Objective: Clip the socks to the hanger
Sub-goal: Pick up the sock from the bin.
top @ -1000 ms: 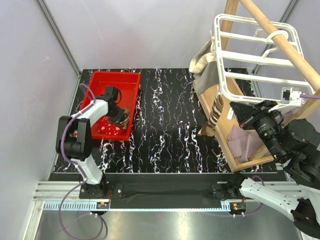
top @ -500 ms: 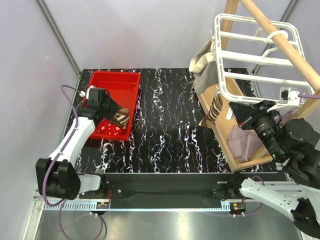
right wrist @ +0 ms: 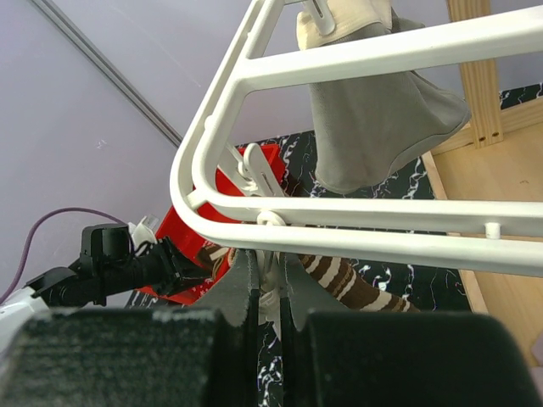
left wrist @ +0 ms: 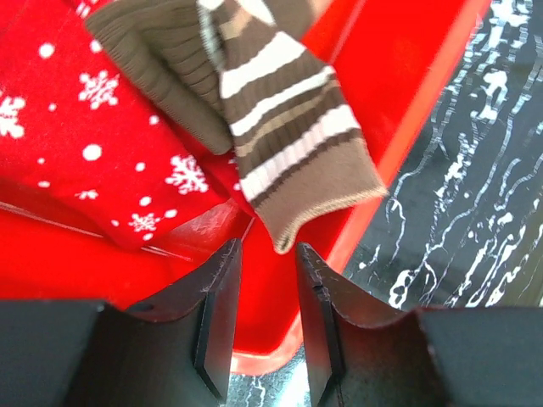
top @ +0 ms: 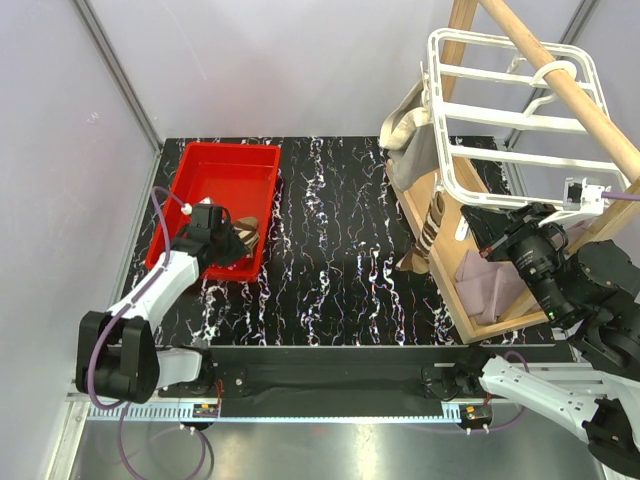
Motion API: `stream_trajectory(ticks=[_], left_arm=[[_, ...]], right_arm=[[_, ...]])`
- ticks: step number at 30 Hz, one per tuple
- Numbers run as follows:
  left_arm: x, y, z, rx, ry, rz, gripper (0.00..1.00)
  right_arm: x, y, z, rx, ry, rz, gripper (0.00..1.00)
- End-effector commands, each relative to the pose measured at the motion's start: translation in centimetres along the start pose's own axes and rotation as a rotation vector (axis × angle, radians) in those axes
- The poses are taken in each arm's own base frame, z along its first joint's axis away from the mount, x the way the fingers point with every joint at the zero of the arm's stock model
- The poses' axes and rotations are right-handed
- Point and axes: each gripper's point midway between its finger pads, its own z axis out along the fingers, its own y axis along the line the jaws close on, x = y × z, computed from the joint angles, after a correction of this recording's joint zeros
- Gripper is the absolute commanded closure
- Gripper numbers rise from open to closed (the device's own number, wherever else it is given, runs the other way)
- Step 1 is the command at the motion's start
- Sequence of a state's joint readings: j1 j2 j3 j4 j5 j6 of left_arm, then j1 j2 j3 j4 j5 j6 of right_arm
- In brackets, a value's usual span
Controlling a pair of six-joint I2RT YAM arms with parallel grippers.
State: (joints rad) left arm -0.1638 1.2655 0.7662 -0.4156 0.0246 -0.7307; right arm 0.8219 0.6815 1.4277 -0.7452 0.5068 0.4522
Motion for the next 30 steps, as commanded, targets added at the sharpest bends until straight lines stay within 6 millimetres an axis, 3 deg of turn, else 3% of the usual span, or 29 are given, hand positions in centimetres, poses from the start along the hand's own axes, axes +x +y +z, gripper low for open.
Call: stream_trajectory(ticks=[1, 17, 24, 28, 30], left_arm=[[-1.9, -1.3, -0.7, 0.063, -0.102, 0.093, 0.64], [-1.6, -1.1, 2.1, 0.015, -0.072, 0.131, 0.65], [-0.7, -3.4, 2.8, 0.136, -0.009, 0.143, 0.68], [-0.2, -3.6, 3.2, 0.169, -0.004, 0.141, 0.66], [-0.1, -3.6, 3.4, 0.170, 0.002, 0.147, 0.76]], right_arm=[[0.4, 0.2, -0.2, -0.021, 0.012, 0.017, 1.00], [0.2, 0.1, -0.4, -0.019, 0.009, 0.021, 1.00], [0.3, 0.4, -0.3, -0.025, 0.017, 0.017, 1.00], [0.3, 0.3, -0.4, -0.024, 0.018, 0.018, 1.00], [0.4, 0.2, -0.3, -0.020, 0.020, 0.016, 1.00]])
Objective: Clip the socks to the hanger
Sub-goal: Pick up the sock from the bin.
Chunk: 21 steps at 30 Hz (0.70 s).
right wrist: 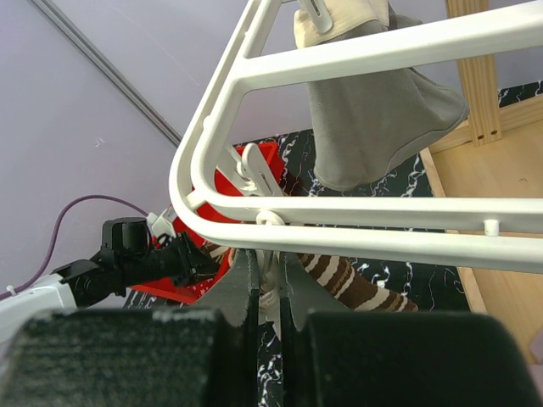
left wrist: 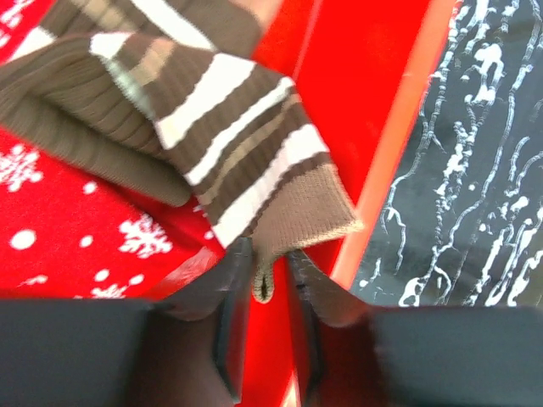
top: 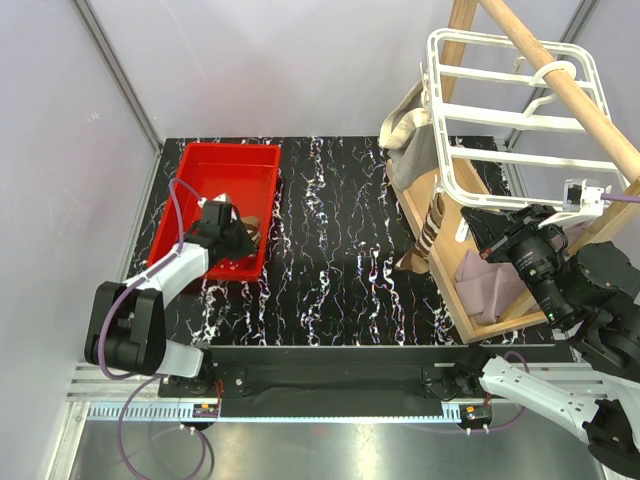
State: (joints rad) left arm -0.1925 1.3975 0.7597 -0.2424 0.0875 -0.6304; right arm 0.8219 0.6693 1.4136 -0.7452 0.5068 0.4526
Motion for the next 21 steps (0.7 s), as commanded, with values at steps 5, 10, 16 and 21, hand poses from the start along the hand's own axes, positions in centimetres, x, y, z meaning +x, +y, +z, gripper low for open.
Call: stream_trajectory(ticks=[5, 10, 16, 21], left_arm=[[-2.0, -1.3, -0.3, 0.042, -0.062, 0.053, 1.00], [-5.6, -4.1, -7.0, 0.131, -0.224, 0.197, 1.00], [-5.1, -13.8, -16.9, 0.532, -0.177, 0.374, 1.00], [-0.6, -21.5, -23.7, 0.857, -0.067, 0.569, 1.00]], right_arm=[[0.4, 0.5, 0.0, -0.021, 0.024, 0.015, 1.00], [0.8, 0.8, 0.1, -0.037, 0.042, -0.008, 1.00], [0.9, 1.5, -0.1, -0.085, 0.050, -0.029, 1.00], [0.7, 2.4, -0.2, -0.132, 0.048, -0.042, 1.00]])
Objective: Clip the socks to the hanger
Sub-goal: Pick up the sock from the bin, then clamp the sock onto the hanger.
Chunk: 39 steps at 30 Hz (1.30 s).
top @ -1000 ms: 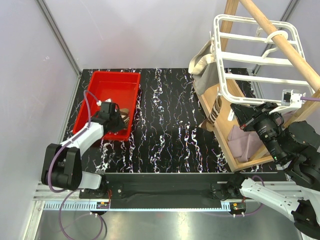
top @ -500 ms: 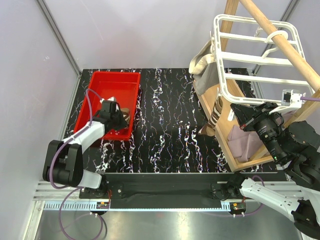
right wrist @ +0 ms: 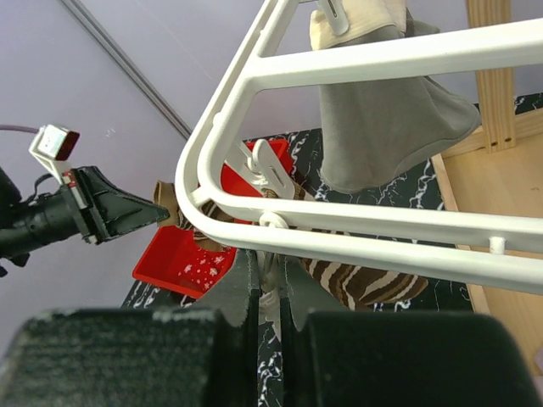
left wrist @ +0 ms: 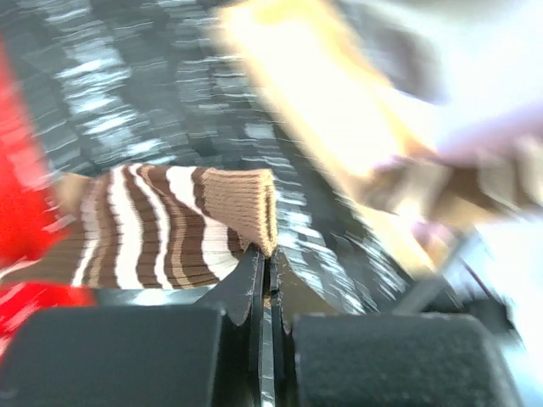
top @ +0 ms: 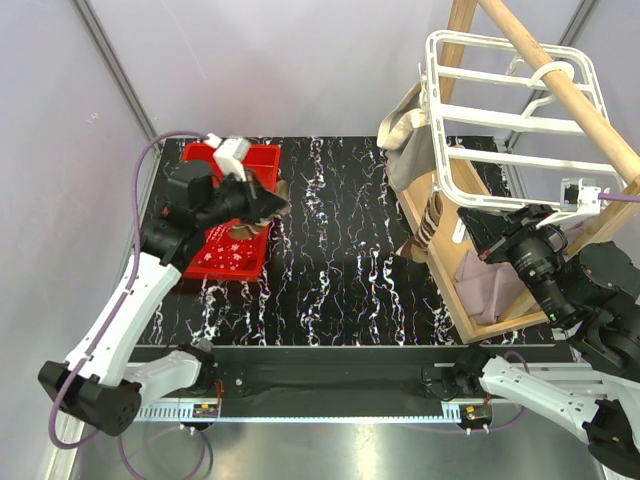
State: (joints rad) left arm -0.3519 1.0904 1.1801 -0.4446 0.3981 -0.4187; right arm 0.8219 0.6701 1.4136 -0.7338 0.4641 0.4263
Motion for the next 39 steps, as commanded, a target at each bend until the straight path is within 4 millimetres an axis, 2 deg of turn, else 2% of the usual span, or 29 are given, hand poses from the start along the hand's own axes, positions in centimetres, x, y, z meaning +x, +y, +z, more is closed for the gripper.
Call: stream_trajectory(ticks=[1, 3, 9, 10, 11, 12, 14, 15, 16, 18, 22, 27, 34, 39], left_arm=[[1.2, -8.5, -1.7, 0.317, 0.108, 0.104, 1.00], [0.2, -12.7, -2.3, 0.405, 0.061, 0.119, 1.00], [-0.7, -21.5, -2.8, 0.580, -0.019, 0.083, 1.00], [-0.3, -22.5, -1.7, 0.588, 0.000, 0.075, 1.00], [0.4, -24.2, -1.7, 0.608, 0.012, 0.078, 1.00], [0.6, -25.3, -0.8, 0.603, 0.034, 0.073, 1.00], [1.4, -27.5, -0.3, 0.602, 0.053, 0.073, 1.00], [2.6, -27.4, 1.1, 0.555, 0.088, 0.082, 1.00], [1.1, -28.0, 1.2, 0.510, 0.030, 0.082, 1.00], [1.9, -29.4, 1.3, 0.505, 0.029, 0.115, 1.00], [2.3, -29.8, 2.7, 0.470, 0.029, 0.153, 1.00], [2.6, -30.9, 2.8, 0.504, 0.031, 0.190, 1.00], [1.8, -31.7, 2.9, 0.513, 0.021, 0.191, 1.00], [2.3, -32.1, 3.3, 0.523, 0.041, 0.191, 1.00]], right_arm=[[0.4, 1.9, -0.1, -0.097, 0.035, -0.015, 1.00], [0.2, 2.2, 0.0, -0.108, 0.032, 0.002, 1.00], [0.0, 3.3, 0.9, -0.119, 0.035, 0.055, 1.00], [-0.1, 3.5, 1.3, -0.113, 0.036, 0.069, 1.00], [-0.2, 3.6, 1.5, -0.111, 0.031, 0.080, 1.00], [-0.3, 3.8, 1.6, -0.110, 0.030, 0.097, 1.00], [-0.2, 3.8, 2.0, -0.093, 0.033, 0.111, 1.00], [-0.2, 3.7, 2.2, -0.081, 0.035, 0.124, 1.00], [-0.3, 3.7, 2.4, -0.071, 0.036, 0.124, 1.00], [-0.2, 3.7, 2.6, -0.063, 0.044, 0.122, 1.00], [-0.7, 3.6, 2.4, -0.057, 0.030, 0.125, 1.00], [-0.1, 3.7, 2.8, -0.050, 0.055, 0.110, 1.00], [1.2, 3.6, 3.6, -0.040, 0.087, 0.092, 1.00], [1.6, 3.7, 4.0, -0.038, 0.094, 0.083, 1.00]])
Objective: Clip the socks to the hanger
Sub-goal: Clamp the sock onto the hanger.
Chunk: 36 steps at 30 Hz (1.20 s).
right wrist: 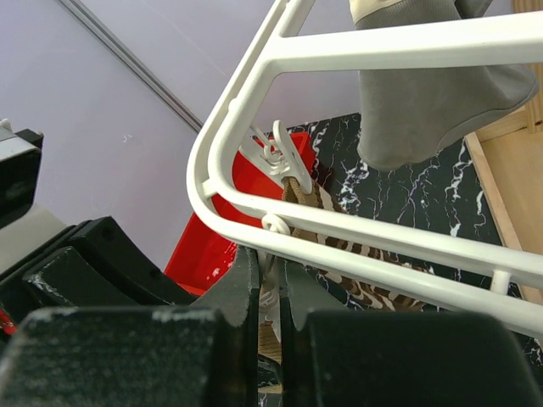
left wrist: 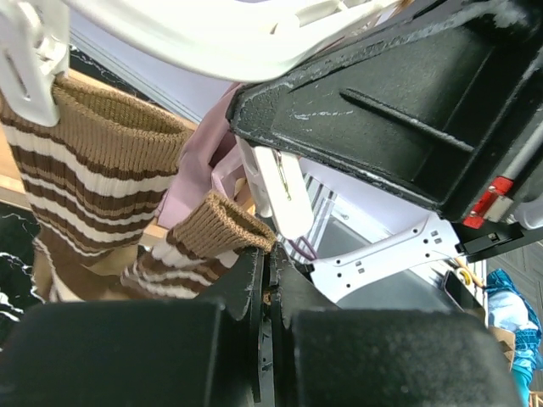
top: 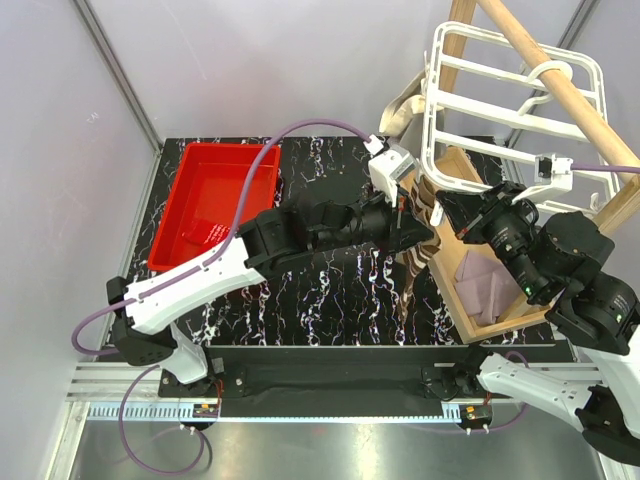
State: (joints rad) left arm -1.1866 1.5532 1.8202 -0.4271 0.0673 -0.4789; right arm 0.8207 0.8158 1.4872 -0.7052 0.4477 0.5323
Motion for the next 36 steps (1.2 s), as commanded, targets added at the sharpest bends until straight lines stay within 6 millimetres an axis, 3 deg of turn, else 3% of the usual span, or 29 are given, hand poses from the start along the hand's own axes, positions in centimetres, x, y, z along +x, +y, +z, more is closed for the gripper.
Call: stream_trajectory(ticks=[1, 21, 35, 36], left_arm=[[-1.9, -1.3, -0.2, 0.031, -0.052, 0.017, 1.00], [-3.2, -2.3, -0.5, 0.052, -0.079, 0.033, 1.00], [-3.7, -1.5, 1.3, -0.034, -0.039, -0.004, 1.00], [-4.5, -1.9, 1.0, -0.026, -0.054, -0.004, 1.00]], right_arm=[[1.3, 1.0, 0.6, -0.042, 0.052, -0.003, 1.00], [2.9, -0.6, 2.0, 0.034, 0.071, -0.066, 1.00], [4.1, -1.9, 2.3, 0.078, 0.100, -0.115, 1.00], [4.2, -2.1, 2.3, 0.084, 0.101, -0.120, 1.00]])
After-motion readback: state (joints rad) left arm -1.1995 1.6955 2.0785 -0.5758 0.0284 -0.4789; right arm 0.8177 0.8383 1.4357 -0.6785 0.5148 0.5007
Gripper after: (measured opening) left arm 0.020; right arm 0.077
